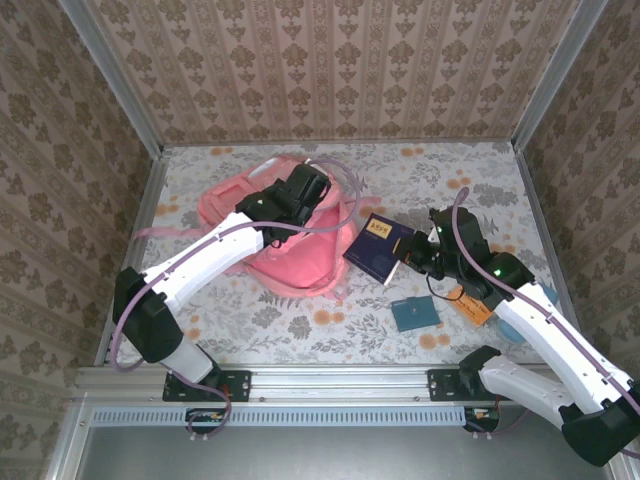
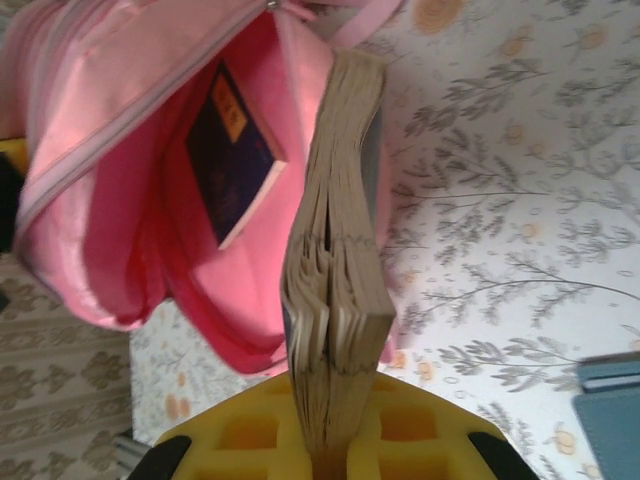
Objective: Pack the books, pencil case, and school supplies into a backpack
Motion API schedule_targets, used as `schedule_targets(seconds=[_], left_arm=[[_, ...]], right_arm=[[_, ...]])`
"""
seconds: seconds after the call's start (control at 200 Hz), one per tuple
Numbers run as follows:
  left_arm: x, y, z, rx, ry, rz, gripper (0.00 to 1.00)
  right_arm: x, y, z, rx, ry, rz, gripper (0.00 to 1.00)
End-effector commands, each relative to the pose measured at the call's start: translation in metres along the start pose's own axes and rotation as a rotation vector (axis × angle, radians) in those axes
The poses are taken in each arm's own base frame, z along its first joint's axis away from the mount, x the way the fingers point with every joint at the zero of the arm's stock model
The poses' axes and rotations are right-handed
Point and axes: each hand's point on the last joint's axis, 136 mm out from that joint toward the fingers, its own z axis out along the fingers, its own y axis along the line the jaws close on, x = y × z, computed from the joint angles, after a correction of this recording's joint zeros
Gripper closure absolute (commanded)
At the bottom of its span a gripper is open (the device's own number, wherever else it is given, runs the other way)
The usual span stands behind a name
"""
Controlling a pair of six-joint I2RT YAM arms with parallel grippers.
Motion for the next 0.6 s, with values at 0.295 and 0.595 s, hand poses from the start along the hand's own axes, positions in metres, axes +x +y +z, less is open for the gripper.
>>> schedule_targets(seconds=[0.295, 0.595], left_arm=[[-0.042, 0.022, -0.022, -0.035, -0.173, -0.141, 0.95], [-0.046, 0.014, -0.026, 0.030, -0.182, -0.173, 0.95]], right_arm=[[-0.002, 0.038, 0.012, -0.200, 0.000, 0.034, 1.00], [-0.003, 0.032, 0.017, -0.181, -0.012, 0.053, 0.99]])
